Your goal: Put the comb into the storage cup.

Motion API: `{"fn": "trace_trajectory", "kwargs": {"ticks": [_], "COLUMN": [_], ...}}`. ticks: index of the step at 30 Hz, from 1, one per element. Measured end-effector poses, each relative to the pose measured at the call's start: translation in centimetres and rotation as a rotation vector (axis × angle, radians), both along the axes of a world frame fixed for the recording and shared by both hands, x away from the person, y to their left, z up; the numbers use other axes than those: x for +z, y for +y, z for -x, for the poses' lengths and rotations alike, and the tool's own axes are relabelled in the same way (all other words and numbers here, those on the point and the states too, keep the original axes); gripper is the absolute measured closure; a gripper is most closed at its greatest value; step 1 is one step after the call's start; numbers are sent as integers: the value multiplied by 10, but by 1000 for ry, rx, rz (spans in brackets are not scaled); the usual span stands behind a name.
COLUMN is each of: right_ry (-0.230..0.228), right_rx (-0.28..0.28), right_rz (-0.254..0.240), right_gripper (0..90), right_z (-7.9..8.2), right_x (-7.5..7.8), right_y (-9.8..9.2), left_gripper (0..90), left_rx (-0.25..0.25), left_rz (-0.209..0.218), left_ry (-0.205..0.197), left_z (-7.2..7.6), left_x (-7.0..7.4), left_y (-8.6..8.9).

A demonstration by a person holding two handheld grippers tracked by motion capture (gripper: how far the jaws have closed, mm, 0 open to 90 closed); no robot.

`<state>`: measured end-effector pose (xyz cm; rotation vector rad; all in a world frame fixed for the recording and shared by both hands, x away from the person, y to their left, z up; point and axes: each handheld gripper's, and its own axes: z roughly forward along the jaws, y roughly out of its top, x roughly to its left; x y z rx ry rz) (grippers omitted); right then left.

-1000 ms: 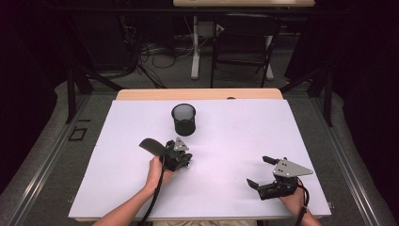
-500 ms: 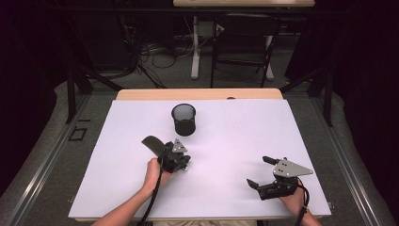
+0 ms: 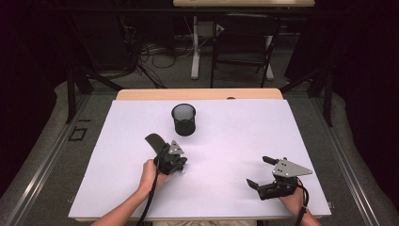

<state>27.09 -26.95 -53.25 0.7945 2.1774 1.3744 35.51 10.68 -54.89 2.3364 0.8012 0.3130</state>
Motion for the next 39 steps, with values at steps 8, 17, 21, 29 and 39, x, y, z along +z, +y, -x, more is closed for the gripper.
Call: {"fn": "trace_trajectory", "kwargs": {"ticks": [8,17,21,29,39], "right_ry": [0,-5,-5,-6,-9], "right_rx": [3,8,9,9,11], "right_rz": [2,7,5,2,3], "right_gripper": [11,11,11,11,11], "right_z": [0,1,0,1,0], "right_x": [0,0,0,0,0], "right_y": [-1,0,0,-1,0], "left_gripper": [900,900,900,900,900], "left_rx": [-4,-6,-5,-5,22], "left_rz": [-16,-46,-55,-80,-88], "left_ry": [14,13,9,-1,-2], "left_z": [2,4,4,6,6], "left_x": [-2,-1,-1,0,0], "left_y": [5,10,10,13,19]}}
